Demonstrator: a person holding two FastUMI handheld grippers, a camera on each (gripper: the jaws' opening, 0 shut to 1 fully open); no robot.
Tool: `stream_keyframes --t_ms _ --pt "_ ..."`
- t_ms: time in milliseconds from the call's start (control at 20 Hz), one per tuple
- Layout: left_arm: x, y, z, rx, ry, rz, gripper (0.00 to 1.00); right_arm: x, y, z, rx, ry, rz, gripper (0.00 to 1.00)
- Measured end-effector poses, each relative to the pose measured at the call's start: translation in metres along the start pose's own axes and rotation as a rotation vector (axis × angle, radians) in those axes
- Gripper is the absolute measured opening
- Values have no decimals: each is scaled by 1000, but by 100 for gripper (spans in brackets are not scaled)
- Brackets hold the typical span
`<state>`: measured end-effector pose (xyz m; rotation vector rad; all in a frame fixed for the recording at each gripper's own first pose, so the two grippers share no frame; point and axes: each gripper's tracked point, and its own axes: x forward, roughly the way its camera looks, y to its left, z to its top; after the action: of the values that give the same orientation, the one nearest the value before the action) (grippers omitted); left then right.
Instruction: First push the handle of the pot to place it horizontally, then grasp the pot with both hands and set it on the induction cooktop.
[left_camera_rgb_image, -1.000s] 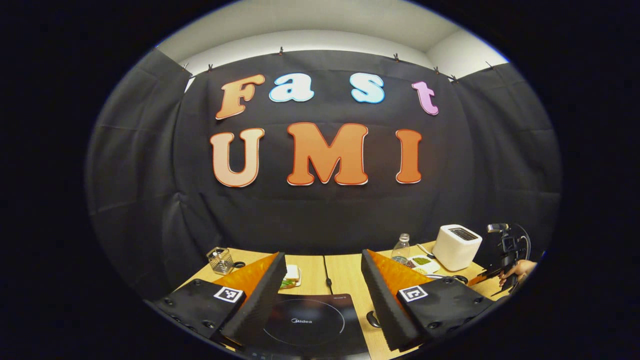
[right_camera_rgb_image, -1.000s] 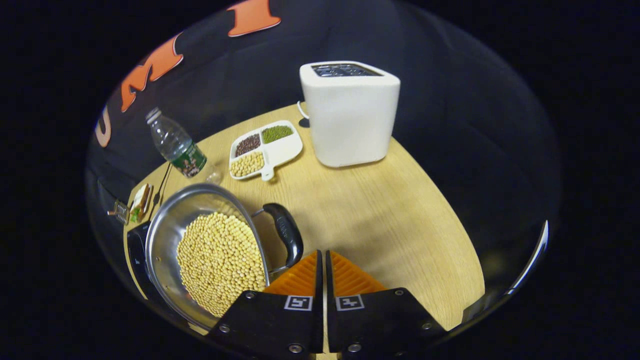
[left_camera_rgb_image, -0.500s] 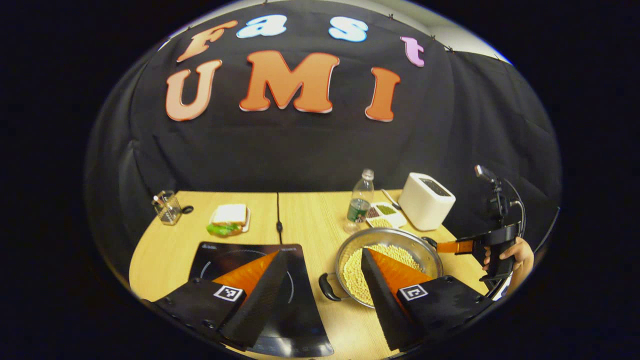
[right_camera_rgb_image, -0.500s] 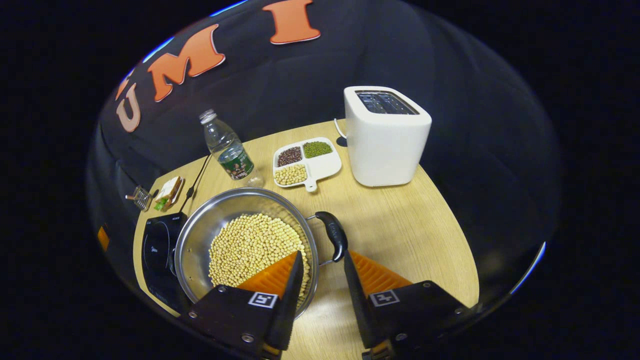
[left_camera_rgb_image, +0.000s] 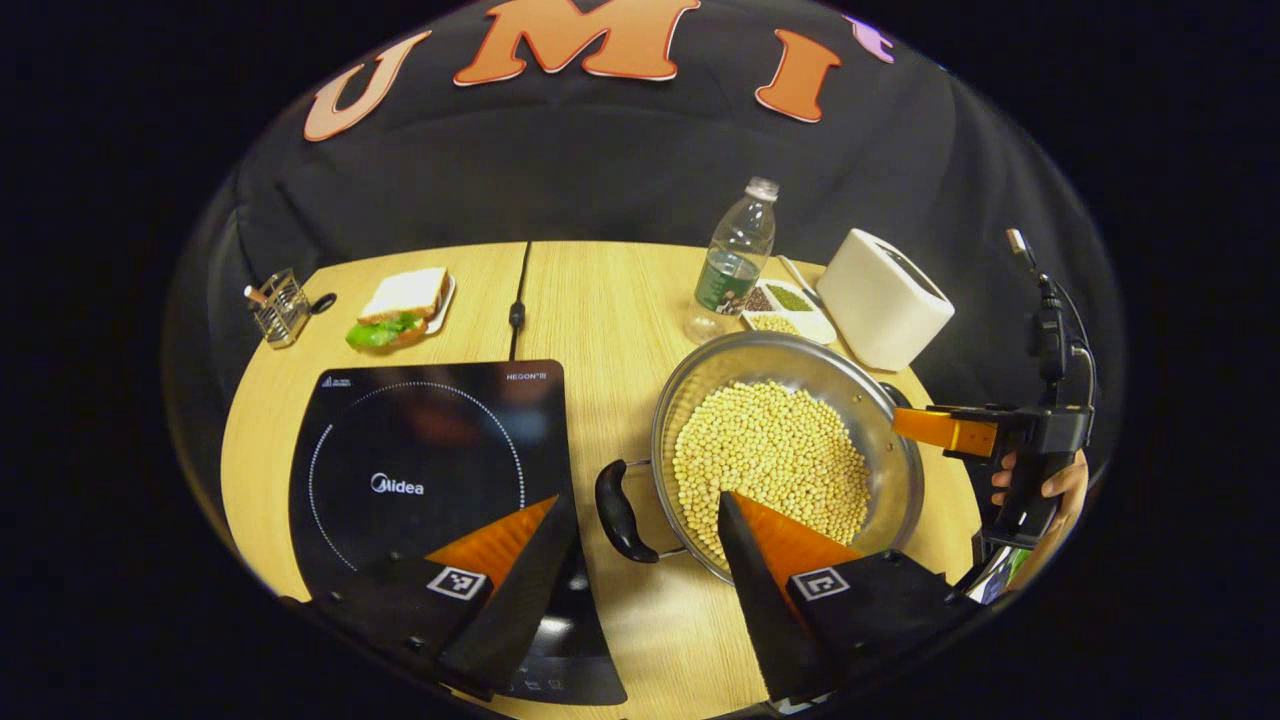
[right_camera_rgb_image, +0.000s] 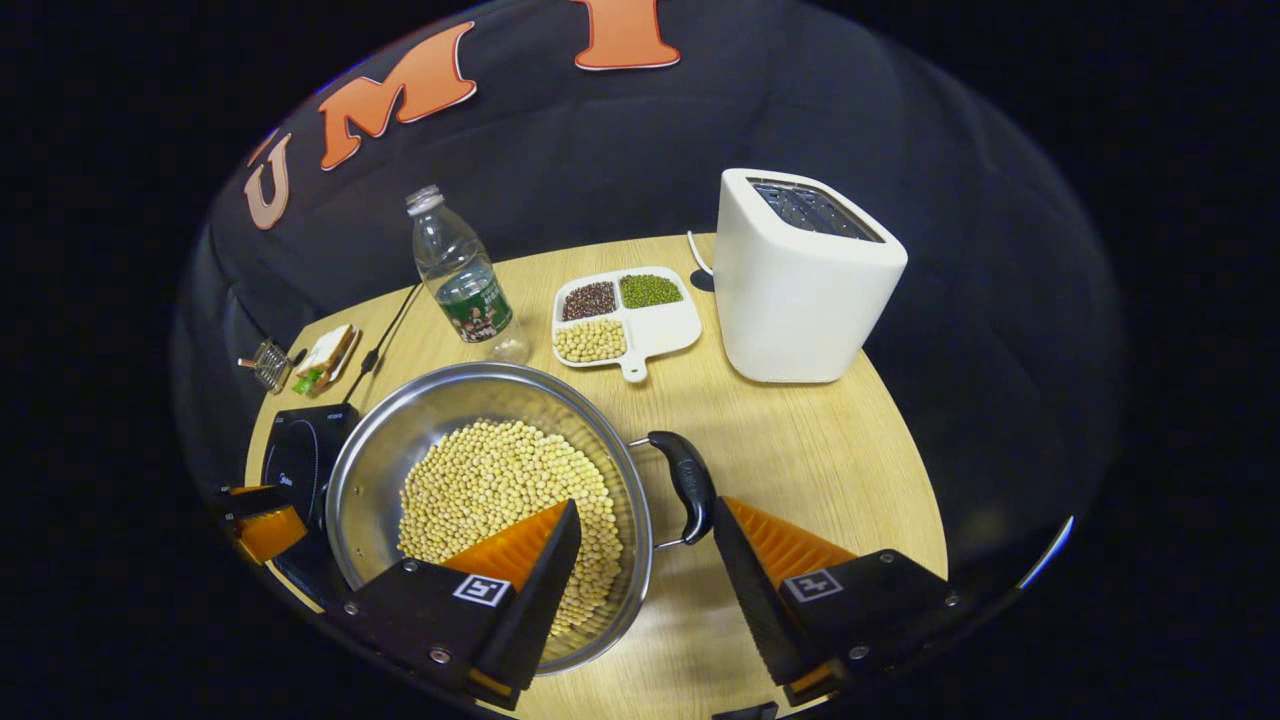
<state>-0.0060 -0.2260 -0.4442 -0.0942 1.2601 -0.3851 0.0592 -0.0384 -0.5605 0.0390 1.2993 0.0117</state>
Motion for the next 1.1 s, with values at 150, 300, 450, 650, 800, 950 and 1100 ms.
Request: stream_keyframes --t_ms 150,300,450,650,800,950,1100 --pt "19 -2 -13 -17 54 3 95 9 -3 -3 -17 15 -16 84" --pt "35 -8 -26 -19 87 5 95 18 -5 -6 -36 23 -26 84" --pt "48 -10 -24 -17 76 18 95 24 -10 -9 -56 33 -48 84" --pt "67 -17 -14 -7 42 5 94 31 -22 -15 -75 60 -83 84" --pt "87 -12 -5 4 20 37 89 35 -28 -20 -62 71 -103 78" --pt "101 -7 6 19 -15 74 86 37 -28 -24 -36 82 -82 72" --pt "115 0 13 59 -42 108 80 38 -26 -29 -31 94 -59 72"
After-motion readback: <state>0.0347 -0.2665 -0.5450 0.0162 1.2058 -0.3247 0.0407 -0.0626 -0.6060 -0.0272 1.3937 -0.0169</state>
